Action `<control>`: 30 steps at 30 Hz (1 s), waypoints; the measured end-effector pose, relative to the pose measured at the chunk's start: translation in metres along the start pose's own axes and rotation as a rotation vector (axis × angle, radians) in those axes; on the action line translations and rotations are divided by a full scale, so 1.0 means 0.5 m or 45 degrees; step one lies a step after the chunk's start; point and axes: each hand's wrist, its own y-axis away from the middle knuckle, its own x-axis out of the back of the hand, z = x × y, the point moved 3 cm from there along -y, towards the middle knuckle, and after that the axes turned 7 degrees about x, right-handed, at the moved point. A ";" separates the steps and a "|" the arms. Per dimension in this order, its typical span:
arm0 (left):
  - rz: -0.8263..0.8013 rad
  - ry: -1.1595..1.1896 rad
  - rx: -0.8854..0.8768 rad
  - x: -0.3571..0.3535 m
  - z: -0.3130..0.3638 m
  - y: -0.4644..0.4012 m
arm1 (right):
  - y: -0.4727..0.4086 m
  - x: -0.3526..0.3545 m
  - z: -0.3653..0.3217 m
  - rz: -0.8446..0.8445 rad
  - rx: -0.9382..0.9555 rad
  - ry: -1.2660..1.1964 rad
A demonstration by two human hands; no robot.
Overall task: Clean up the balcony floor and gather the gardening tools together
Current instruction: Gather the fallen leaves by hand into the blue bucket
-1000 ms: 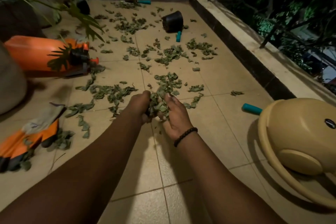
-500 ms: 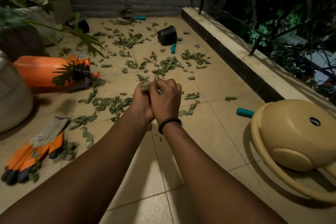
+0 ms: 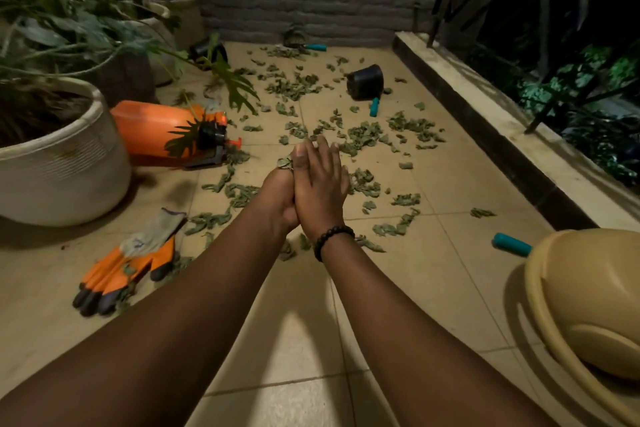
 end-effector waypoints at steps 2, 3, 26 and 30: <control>0.074 0.011 -0.065 0.035 0.019 -0.030 | -0.011 -0.026 -0.009 -0.090 0.003 -0.009; 0.120 -0.024 -0.098 0.054 0.025 -0.051 | -0.015 -0.041 -0.008 -0.119 -0.004 -0.043; 1.053 -0.169 -0.245 0.390 0.081 -0.048 | 0.012 -0.216 0.347 -0.480 0.095 0.218; 1.108 -0.192 -0.263 0.412 0.095 -0.042 | 0.070 -0.334 0.227 -0.690 0.446 0.232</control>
